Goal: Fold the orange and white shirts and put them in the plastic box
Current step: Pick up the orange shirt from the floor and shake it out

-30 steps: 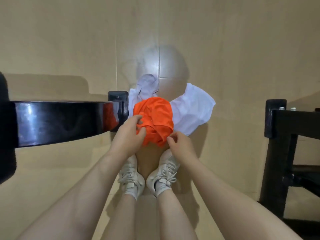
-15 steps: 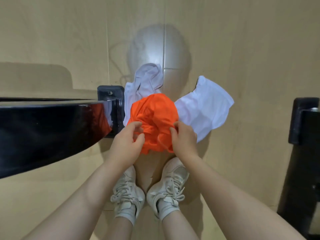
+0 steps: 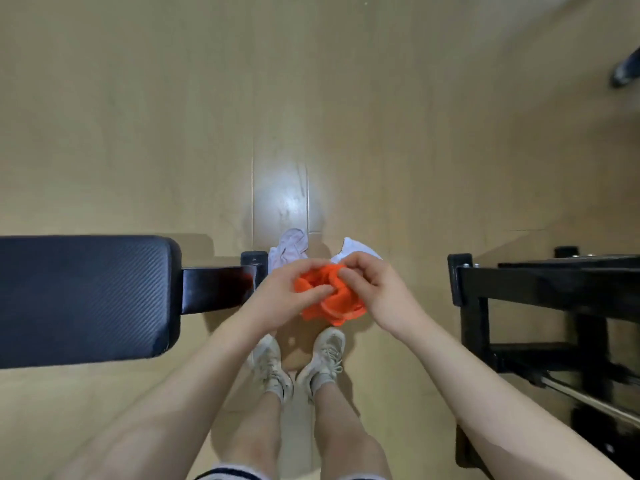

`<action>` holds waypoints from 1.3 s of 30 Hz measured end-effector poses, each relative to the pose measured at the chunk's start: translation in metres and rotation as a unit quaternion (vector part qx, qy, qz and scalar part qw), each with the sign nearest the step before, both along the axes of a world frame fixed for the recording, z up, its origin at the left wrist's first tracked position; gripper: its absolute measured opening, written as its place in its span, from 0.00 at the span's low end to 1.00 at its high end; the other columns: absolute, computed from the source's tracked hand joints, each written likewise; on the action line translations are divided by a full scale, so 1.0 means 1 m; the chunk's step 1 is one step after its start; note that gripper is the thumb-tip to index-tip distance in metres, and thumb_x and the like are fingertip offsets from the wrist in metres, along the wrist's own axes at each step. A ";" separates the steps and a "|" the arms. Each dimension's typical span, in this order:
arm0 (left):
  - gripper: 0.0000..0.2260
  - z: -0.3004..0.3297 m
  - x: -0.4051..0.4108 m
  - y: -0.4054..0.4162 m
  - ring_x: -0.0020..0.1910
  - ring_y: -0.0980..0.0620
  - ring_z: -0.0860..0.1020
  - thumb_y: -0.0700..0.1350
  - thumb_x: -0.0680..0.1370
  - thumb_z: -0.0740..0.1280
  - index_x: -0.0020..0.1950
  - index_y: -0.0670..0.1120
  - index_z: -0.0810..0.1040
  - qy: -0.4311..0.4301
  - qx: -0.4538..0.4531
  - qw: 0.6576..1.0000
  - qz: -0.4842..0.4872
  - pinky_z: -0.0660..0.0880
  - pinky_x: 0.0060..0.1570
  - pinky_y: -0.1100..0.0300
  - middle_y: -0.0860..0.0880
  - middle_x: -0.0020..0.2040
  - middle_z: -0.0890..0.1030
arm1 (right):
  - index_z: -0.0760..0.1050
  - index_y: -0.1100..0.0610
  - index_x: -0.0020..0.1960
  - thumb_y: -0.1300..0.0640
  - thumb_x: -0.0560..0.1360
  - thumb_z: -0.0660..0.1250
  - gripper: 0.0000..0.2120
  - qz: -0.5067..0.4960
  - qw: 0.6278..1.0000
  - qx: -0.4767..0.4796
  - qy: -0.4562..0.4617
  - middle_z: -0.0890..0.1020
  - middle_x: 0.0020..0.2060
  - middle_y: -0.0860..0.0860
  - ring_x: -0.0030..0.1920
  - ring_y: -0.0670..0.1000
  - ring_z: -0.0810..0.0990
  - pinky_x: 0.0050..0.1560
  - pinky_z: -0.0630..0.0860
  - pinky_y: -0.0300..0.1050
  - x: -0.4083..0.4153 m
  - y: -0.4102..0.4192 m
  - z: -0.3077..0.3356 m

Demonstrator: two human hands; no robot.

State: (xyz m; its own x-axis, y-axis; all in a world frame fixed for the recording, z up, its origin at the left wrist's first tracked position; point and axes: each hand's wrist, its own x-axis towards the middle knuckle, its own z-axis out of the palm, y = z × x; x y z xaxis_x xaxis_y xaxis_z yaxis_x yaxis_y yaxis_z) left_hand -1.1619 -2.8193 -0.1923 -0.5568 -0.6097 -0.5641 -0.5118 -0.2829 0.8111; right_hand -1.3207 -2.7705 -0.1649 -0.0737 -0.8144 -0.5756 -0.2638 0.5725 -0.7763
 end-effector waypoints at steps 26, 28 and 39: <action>0.10 0.229 -0.004 0.034 0.30 0.69 0.71 0.38 0.77 0.62 0.41 0.52 0.72 0.075 -0.166 0.979 0.093 0.68 0.40 0.67 0.53 0.37 0.73 | 0.74 0.56 0.35 0.61 0.75 0.64 0.10 -0.147 0.983 -0.055 -0.094 0.73 0.33 0.56 0.31 0.52 0.70 0.35 0.68 0.44 -0.038 0.033 0.276; 0.16 0.240 -0.010 0.049 0.43 0.72 0.74 0.44 0.70 0.68 0.53 0.58 0.69 0.126 -0.167 0.975 0.077 0.71 0.51 0.70 0.55 0.48 0.75 | 0.74 0.57 0.35 0.62 0.75 0.64 0.09 -0.120 0.986 -0.056 -0.099 0.73 0.30 0.55 0.27 0.50 0.72 0.31 0.70 0.40 -0.037 0.039 0.288; 0.08 0.283 -0.053 0.128 0.30 0.65 0.72 0.43 0.72 0.71 0.37 0.53 0.74 0.018 -0.331 0.935 0.124 0.66 0.34 0.70 0.54 0.33 0.76 | 0.74 0.56 0.39 0.61 0.73 0.68 0.05 0.027 0.990 -0.119 -0.065 0.76 0.32 0.52 0.31 0.47 0.73 0.34 0.72 0.39 -0.050 0.084 0.289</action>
